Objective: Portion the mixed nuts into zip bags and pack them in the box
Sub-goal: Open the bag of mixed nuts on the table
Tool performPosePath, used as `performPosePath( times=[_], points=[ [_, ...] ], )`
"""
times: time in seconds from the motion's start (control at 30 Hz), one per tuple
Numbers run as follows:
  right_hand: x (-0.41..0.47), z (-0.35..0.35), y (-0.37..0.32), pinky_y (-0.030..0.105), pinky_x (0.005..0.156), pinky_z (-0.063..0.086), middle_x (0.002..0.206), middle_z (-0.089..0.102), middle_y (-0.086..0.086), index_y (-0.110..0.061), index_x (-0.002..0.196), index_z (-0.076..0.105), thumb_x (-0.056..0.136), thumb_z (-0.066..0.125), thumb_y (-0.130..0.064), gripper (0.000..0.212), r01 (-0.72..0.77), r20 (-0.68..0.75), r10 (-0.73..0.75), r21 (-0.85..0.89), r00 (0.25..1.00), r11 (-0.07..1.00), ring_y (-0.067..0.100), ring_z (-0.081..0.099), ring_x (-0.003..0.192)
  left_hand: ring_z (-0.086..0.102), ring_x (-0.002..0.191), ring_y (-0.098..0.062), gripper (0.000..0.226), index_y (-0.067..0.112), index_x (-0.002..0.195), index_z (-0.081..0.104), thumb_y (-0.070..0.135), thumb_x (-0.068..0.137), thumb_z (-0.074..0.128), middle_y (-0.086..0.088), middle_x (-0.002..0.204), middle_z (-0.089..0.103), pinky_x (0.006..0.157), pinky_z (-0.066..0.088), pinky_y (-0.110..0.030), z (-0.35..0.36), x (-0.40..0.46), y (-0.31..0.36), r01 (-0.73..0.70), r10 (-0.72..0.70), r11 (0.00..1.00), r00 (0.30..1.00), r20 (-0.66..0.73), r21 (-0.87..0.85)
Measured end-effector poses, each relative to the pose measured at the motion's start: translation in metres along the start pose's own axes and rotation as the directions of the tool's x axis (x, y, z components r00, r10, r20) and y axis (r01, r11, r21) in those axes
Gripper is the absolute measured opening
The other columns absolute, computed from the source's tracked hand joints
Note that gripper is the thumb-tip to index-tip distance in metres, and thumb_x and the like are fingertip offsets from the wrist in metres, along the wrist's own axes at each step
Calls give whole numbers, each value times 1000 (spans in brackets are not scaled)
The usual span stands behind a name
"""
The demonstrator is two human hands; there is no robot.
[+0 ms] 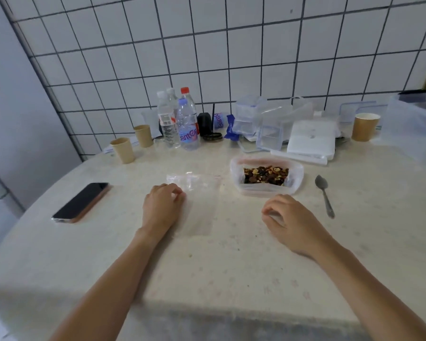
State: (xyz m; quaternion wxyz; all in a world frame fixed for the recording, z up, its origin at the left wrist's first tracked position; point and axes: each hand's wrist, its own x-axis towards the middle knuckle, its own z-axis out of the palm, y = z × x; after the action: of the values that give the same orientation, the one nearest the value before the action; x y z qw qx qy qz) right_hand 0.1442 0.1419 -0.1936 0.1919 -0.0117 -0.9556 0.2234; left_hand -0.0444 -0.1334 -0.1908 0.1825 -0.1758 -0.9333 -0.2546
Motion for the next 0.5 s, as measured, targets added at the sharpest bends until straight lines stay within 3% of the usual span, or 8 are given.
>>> performPosePath(
  times=[0.13, 0.23, 0.3, 0.4, 0.47, 0.5],
  points=[
    [-1, -2, -1, 17, 88, 50, 114, 61, -13, -24, 109, 70, 100, 63, -29, 13, -29, 4, 29, 42, 1000, 999, 0, 61, 98, 61, 109, -20, 14, 27, 99, 77, 36, 98, 66, 8, 108, 75, 89, 45, -34, -12, -2, 7, -3, -23, 986, 988, -154, -168],
    [1, -4, -6, 26, 99, 50, 120, 62, -14, -27, 115, 68, 99, 64, -38, 20, -82, -18, 85, 129, 996, 988, 1, 60, 108, 60, 108, -15, 11, 29, 97, 76, 37, 97, 68, 14, 102, 71, 92, 45, -33, -25, -5, 26, -120, 54, 968, 957, -284, -220],
    [5, -10, -12, 20, 96, 46, 121, 63, -20, -33, 117, 66, 94, 64, -53, 31, -121, -66, 147, 293, 987, 948, -4, 58, 112, 60, 105, -12, 8, 29, 96, 75, 35, 97, 70, 17, 98, 67, 93, 49, -36, -32, -8, 50, -221, 125, 938, 933, -336, -266],
    [23, -28, -29, 10, 82, 49, 113, 70, -24, -36, 119, 66, 77, 70, -75, 57, -159, -34, 231, 626, 972, 763, -10, 62, 106, 60, 102, -12, 5, 26, 97, 75, 30, 96, 72, 15, 98, 68, 91, 52, -38, -33, -8, 92, -378, 255, 883, 884, -392, -277],
    [42, -36, -31, 13, 77, 54, 106, 76, -17, -30, 115, 68, 72, 78, -67, 58, -154, -20, 268, 776, 963, 612, -3, 70, 99, 60, 105, -11, 5, 23, 97, 75, 27, 95, 74, 11, 105, 68, 92, 52, -38, -28, -5, 119, -458, 320, 841, 851, -417, -289],
    [51, -38, -29, 15, 70, 55, 100, 78, -14, -26, 112, 69, 78, 80, -58, 47, -137, -34, 278, 808, 960, 573, 0, 73, 92, 59, 112, -11, 5, 22, 97, 75, 27, 95, 74, 9, 114, 67, 96, 51, -37, -22, -4, 131, -475, 334, 818, 851, -405, -325]
  ],
)
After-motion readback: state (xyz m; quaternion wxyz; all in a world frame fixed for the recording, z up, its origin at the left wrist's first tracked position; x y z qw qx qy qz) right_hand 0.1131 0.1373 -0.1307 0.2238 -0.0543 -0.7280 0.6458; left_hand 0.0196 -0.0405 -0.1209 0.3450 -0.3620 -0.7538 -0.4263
